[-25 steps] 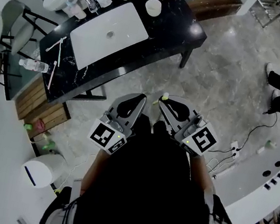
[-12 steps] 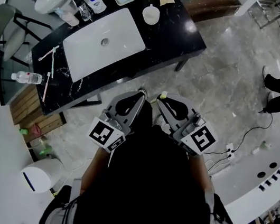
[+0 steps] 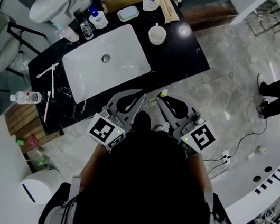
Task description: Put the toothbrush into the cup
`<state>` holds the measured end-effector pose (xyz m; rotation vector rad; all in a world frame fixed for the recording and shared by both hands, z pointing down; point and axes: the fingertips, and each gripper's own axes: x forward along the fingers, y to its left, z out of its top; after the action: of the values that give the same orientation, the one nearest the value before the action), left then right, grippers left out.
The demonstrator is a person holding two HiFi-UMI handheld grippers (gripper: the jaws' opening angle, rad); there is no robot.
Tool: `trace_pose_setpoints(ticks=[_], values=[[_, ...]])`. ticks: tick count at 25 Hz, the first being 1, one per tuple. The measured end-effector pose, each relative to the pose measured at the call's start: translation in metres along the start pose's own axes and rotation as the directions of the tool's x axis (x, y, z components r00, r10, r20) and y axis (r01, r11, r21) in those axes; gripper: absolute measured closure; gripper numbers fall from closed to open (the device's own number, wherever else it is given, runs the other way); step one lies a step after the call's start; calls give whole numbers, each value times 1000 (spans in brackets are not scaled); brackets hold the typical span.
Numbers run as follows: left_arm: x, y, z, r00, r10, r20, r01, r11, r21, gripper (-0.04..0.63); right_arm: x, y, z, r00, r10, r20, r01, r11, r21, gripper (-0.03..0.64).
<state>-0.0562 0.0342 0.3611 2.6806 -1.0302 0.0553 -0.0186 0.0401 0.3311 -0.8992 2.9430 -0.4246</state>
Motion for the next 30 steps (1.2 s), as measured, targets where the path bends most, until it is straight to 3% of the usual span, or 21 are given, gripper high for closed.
trace_pose_setpoints(ticks=[8,16,30], values=[[5,52,5,1000,-23,-7,23,1000,-12,584,48,-22,11,999,-40,4,41,999,-14,588],[25,73,7,1000,-23,-12,23,999,-27,584,60,-48,15,999,-53,-15,53,999,-4,588],[63,81,10,996,78,-39,-78,997,-7,583,60,-93,30,999,44,8,-44,998,38,588]])
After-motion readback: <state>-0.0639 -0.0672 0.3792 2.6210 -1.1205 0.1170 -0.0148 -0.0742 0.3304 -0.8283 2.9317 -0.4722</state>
